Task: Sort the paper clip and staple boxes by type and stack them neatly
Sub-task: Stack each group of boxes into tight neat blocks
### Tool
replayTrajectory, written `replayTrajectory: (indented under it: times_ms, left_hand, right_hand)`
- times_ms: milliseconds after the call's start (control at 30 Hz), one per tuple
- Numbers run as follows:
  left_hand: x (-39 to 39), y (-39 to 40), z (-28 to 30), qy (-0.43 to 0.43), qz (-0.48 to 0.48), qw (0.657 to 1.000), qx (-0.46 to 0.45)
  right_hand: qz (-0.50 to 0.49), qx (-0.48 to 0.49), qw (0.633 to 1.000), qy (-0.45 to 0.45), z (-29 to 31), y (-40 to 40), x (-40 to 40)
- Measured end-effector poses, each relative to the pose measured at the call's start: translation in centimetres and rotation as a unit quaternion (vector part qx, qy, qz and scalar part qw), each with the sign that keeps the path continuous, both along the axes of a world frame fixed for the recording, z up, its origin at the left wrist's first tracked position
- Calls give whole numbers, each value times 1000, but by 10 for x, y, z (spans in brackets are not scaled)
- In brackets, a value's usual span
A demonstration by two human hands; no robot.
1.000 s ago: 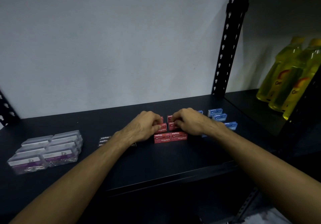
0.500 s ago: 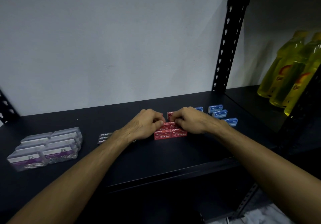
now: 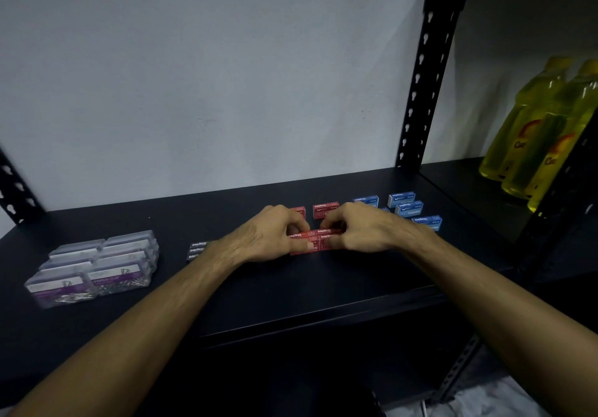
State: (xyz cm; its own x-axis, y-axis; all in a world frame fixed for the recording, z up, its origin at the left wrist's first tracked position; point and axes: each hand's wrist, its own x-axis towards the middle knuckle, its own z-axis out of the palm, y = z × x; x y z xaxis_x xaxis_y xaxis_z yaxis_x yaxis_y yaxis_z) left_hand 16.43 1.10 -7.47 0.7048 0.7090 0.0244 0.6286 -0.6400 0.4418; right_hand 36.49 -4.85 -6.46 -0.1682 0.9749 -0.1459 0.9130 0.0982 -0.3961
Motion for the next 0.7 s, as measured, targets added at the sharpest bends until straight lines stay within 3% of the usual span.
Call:
replayTrajectory:
  times_ms: [267, 700]
  left_hand:
    - [0, -1, -6, 6, -4, 1000, 30]
    - [-4, 2, -2, 29, -8, 999, 46]
  right_hand:
    - [29, 41, 998, -47, -5, 3, -1]
    - [24, 36, 999, -27, -4, 4, -5]
